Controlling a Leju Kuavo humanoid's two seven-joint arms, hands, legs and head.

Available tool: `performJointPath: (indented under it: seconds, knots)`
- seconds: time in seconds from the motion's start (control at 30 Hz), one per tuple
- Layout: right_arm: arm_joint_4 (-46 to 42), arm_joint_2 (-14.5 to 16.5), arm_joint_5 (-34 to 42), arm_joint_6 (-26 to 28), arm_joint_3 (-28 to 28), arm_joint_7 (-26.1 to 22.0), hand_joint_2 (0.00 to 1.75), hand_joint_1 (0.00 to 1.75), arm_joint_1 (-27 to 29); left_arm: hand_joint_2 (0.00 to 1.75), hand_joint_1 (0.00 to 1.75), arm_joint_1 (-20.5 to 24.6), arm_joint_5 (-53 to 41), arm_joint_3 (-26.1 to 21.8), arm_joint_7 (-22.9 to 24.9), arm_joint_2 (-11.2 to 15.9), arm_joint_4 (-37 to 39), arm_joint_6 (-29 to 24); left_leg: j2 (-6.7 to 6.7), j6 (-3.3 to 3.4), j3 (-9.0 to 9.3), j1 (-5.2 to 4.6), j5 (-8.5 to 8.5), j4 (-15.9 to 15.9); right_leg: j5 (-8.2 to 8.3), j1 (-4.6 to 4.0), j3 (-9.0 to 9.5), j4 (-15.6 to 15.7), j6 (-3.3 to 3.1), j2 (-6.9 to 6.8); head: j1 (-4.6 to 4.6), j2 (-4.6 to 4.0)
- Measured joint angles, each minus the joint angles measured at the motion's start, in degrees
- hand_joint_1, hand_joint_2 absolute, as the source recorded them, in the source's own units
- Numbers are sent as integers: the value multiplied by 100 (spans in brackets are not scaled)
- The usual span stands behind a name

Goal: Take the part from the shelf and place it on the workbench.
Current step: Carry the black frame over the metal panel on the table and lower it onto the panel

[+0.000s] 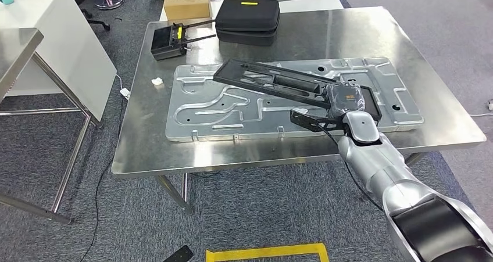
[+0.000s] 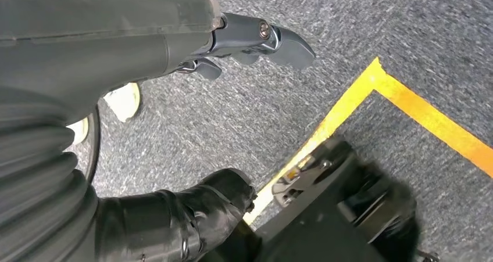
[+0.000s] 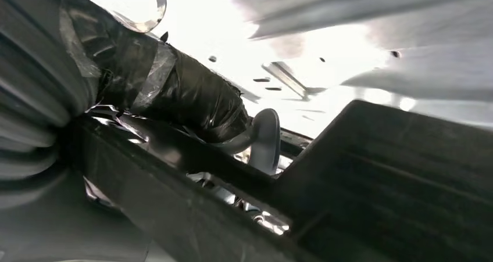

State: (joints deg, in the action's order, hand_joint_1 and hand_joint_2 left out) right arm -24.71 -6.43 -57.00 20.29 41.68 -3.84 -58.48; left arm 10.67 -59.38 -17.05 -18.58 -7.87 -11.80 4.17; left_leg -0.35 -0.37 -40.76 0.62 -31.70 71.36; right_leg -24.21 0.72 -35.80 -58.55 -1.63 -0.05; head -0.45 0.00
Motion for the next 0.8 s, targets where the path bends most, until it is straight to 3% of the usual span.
performJointPath:
  seconds: [0.07,0.1,0.2,0.27,0.37,0.43,0.5,0.53,0.57,0.6,0.7,0.77,0.8]
  knots:
    - [100,11,-40,-92,-1,79,175,175,-2,175,0,0,-5,16,0,-2,0,4,1,-14,-172,6,-10,328,-4,-2,2,-10,-2,3,0,0]
    - [149,15,-69,-136,-1,120,175,175,-1,175,0,3,-9,23,0,-3,0,4,1,-9,-103,7,135,161,-8,-2,4,-16,0,4,-1,0]
    - [269,21,-207,-242,1,220,175,175,-4,175,0,23,-46,47,-7,-4,0,23,-2,49,420,-3,620,-949,-25,-16,-3,-47,42,13,2,0]
    - [336,22,-292,-296,1,252,175,175,-9,175,0,36,-77,62,-13,-8,0,44,-6,91,568,-24,666,-1261,-22,-33,-20,-56,102,18,3,0]
    - [414,22,-341,-339,1,260,175,175,-12,175,0,40,-86,68,-20,-16,0,59,2,181,595,-6,716,-1338,-51,-26,-44,-77,198,21,4,0]
    - [454,24,-441,-387,3,273,175,175,-27,175,0,50,-90,73,-51,-21,0,75,12,244,614,15,756,-1392,-298,-7,-208,-447,243,20,6,0]
    - [498,32,-593,-467,21,301,175,175,-28,175,0,55,-100,84,-101,-28,0,116,13,266,608,11,759,-1392,-662,7,-536,-1197,278,17,7,0]
    - [522,37,-665,-512,37,313,175,175,-21,175,0,53,-104,91,-122,-31,0,142,10,268,606,11,757,-1388,-764,14,-678,-1508,292,15,7,0]
    - [546,43,-723,-549,57,318,175,175,-13,175,0,49,-105,98,-138,-33,0,162,6,269,605,11,754,-1381,-765,19,-742,-1645,299,14,7,0]
    - [569,51,-775,-587,85,309,175,175,-11,175,0,46,-103,104,-147,-36,0,179,0,263,605,11,748,-1370,-648,22,-691,-1537,296,12,7,0]
    - [604,93,-877,-646,166,228,175,175,-32,175,0,51,-80,115,-172,-52,0,216,-8,210,599,-1,707,-1318,-148,9,-168,-444,251,7,6,0]
    - [618,136,-935,-656,220,144,175,175,-35,175,0,55,-70,119,-200,-60,0,250,-3,161,580,-20,689,-1296,-91,-23,-2,-100,213,11,5,0]
    - [625,156,-966,-658,253,98,131,131,-31,175,0,55,-68,123,-214,-62,0,265,-1,135,576,-26,690,-1296,-96,-40,9,-84,193,16,5,0]
